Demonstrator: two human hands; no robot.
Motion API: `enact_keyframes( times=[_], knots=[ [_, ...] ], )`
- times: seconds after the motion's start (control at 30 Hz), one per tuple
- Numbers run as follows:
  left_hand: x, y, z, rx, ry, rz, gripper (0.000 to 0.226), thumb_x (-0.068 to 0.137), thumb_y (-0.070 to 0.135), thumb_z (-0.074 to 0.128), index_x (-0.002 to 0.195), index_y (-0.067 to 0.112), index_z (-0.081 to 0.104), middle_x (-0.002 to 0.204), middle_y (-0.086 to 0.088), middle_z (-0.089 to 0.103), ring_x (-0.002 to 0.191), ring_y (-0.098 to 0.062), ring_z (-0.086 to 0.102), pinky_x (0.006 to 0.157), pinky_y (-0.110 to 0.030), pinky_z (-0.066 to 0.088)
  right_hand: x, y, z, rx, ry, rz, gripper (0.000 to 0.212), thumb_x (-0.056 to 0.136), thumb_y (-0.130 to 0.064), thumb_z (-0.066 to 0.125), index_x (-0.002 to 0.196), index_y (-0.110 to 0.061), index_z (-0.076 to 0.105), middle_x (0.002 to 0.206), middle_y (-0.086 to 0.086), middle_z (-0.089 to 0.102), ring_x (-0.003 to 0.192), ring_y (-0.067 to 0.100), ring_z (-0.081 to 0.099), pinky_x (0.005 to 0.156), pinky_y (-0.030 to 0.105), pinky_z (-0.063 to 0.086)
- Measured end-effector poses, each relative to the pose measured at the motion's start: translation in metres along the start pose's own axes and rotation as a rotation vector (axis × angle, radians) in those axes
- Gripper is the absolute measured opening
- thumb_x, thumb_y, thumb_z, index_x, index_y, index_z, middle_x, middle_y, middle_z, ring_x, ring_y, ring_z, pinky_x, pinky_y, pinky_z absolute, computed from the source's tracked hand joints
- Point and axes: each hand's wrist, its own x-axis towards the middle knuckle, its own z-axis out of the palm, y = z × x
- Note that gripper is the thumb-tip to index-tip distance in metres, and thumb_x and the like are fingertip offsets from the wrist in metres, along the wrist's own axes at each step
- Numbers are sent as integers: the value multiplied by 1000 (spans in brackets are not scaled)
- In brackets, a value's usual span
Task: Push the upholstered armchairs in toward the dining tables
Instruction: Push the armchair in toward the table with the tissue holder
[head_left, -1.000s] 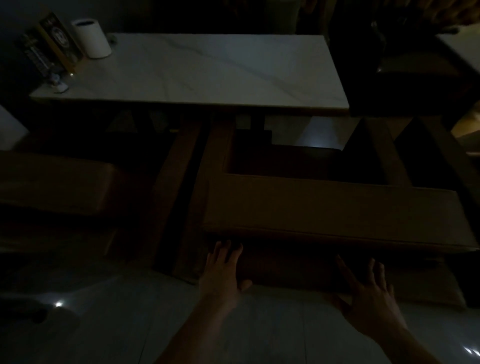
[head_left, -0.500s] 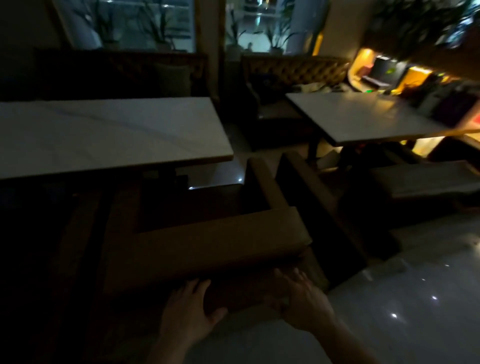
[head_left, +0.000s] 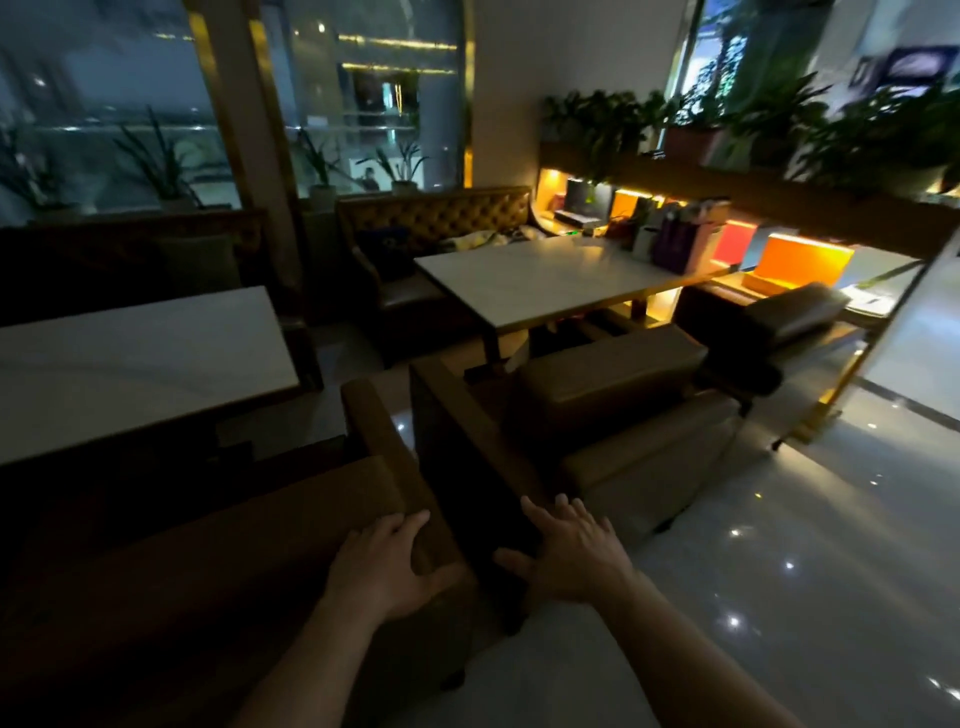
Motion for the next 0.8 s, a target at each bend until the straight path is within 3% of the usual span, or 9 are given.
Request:
enact_keyframes(
  times=[0.23,0.4,0.5,0.67,0.8],
  knots=[
    [44,142,-3,47,76,160,99,74,90,39,155,40,10,164,3,11,149,-23,14,119,-49,17,-21,130,-58,28,127,44,92,80,-85,39,155,-41,8,165,8,13,151,31,10,119,55,17],
    [88,223,4,41,128,246,97,77,85,45,155,40,7,165,4,7,151,-20,4,122,-49,9,-14,216,-73,78,202,142,103,69,-94,26,155,-43,1,166,11,6,153,31,5,122,52,15],
    [122,260,15,43,167,261,97,78,83,45,155,40,6,165,3,8,151,-21,4,122,-47,5,2,261,-78,88,214,190,101,73,-93,31,155,-44,1,166,10,5,153,29,3,121,51,16],
    [205,310,46,17,145,233,96,80,80,47,155,39,4,165,1,10,151,-22,5,122,-47,6,54,340,-77,52,187,233,102,72,-94,30,154,-44,-2,166,11,4,153,30,3,120,50,16],
    [276,342,74,-26,78,216,97,79,80,47,156,37,5,165,0,10,151,-22,6,122,-46,7,101,401,-79,38,68,286,104,71,-93,33,155,-43,-2,167,10,-1,153,28,0,123,50,13]
  ],
)
